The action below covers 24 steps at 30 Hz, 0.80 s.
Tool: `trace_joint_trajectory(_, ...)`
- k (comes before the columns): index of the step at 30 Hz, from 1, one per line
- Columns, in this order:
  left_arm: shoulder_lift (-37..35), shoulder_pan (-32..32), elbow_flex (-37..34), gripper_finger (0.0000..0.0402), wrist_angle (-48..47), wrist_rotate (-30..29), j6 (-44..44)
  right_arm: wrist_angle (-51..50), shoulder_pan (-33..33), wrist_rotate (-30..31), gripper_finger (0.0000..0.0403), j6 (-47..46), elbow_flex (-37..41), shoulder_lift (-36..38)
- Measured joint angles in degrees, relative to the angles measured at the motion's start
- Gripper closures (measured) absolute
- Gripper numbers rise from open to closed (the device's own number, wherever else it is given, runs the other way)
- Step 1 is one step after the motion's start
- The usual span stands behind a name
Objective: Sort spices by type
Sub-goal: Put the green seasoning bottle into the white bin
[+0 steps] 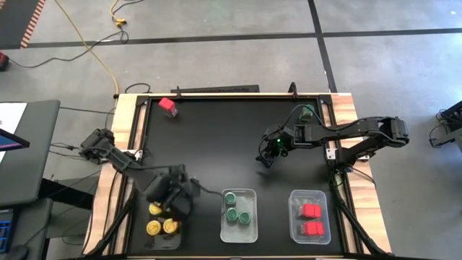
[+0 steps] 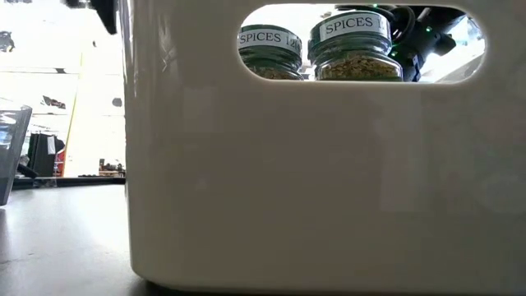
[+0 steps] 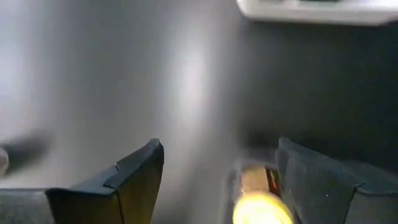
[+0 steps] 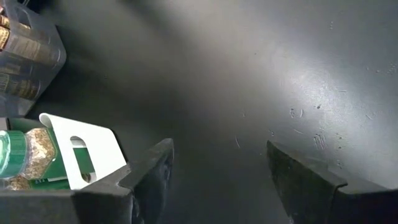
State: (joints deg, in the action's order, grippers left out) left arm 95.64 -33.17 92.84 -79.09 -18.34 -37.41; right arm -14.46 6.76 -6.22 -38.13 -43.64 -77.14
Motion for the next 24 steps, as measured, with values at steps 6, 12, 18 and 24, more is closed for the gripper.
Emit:
trace_joint_trajectory(6, 0.0, 10.2, -0.2, 0.0104, 11.7, -2.6, 13.3, 1.2, 0.0, 0.0, 0.0121, 0.0, 0.0, 0.0)
trace_joint_trajectory(12, 0.0, 22.1, -5.3, 0.0104, 28.6, -2.8, 26.3, 7.4, 0.0, 0.0, 0.0121, 1.1, 0.0, 0.0)
trace_joint_trajectory(18, -1.8, 32.2, -12.0, 0.0104, 42.9, 3.0, 31.7, 14.2, 1.1, 0.1, 0.0121, 2.6, 0.0, 0.0)
trace_joint_trajectory(24, -9.2, 39.1, -25.8, 0.0104, 62.9, 6.4, 33.0, 18.1, 4.5, 0.2, 0.0121, 9.1, 0.0, 0.0)
